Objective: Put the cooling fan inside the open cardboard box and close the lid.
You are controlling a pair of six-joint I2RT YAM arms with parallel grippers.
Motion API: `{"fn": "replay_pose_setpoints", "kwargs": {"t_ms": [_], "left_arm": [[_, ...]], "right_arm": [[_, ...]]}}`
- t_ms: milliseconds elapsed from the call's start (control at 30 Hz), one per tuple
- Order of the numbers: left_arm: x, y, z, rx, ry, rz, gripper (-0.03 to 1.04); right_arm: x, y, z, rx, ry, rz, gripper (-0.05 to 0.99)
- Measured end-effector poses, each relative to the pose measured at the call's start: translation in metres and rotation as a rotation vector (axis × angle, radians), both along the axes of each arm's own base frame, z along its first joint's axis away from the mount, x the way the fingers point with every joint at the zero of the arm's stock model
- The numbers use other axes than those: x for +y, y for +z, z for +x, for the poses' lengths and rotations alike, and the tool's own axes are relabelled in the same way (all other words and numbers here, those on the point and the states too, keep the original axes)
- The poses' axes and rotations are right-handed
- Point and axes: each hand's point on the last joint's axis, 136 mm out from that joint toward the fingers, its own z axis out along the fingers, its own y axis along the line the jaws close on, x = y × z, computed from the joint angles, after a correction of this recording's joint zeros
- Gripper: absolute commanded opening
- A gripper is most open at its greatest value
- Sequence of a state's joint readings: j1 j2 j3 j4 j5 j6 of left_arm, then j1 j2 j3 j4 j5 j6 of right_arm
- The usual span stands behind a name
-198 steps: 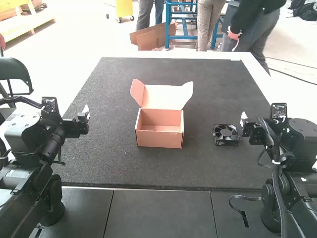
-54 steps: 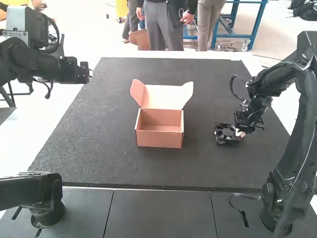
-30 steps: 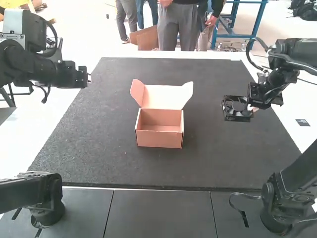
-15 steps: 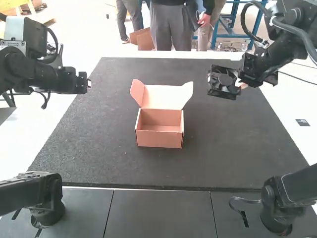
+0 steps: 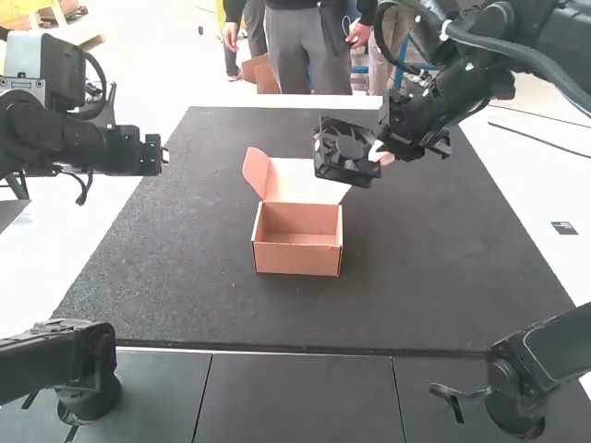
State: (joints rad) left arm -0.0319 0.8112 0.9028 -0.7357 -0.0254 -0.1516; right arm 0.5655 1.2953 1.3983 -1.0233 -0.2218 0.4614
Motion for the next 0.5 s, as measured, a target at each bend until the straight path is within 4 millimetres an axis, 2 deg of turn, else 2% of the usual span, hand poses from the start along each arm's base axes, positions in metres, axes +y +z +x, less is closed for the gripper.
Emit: {"fn": "replay_pose_setpoints", "kwargs": {"t_ms": [267,500], "left_arm": [[0.000,-0.009,-0.003,-0.002,-0.001,0.001,0.97],[0.000,-0.010,-0.002,-0.009,-0.005,0.007,0.97]], "right_arm": [[0.041,-0.043,-0.008,0.130,0.083,-0.071,-0.01],[0.082,-0.062,-0.001,0.154,0.142,-0.093,-0.01]]}}
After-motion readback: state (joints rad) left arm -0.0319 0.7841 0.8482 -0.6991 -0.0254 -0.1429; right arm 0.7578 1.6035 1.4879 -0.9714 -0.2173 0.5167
